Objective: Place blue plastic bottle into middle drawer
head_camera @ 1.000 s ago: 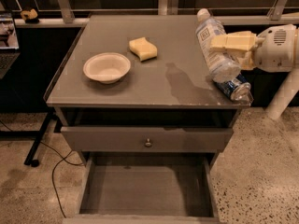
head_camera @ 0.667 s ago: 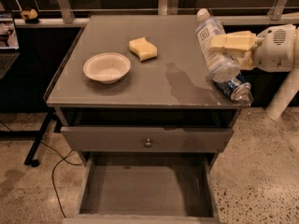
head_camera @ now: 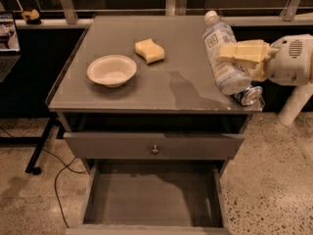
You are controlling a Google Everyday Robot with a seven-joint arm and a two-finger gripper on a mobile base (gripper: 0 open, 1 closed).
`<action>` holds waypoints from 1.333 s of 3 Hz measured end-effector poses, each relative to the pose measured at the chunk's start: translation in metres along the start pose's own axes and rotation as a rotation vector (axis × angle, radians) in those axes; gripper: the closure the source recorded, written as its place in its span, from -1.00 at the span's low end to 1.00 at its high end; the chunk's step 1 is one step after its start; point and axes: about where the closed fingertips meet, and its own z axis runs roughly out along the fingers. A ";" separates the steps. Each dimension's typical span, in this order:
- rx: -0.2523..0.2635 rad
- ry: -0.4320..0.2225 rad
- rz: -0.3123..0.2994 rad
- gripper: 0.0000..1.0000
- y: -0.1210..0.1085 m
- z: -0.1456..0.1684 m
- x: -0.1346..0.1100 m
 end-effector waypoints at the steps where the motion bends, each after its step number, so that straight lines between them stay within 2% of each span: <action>1: 0.013 -0.033 0.004 1.00 -0.002 -0.007 0.027; 2: 0.044 -0.075 0.019 1.00 -0.009 -0.011 0.049; 3: 0.092 -0.136 -0.006 1.00 -0.018 -0.013 0.065; 4: 0.132 -0.234 -0.017 1.00 -0.047 -0.012 0.083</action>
Offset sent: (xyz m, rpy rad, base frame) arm -0.0632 -0.0079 -0.0538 -0.0046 -0.0143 -0.1721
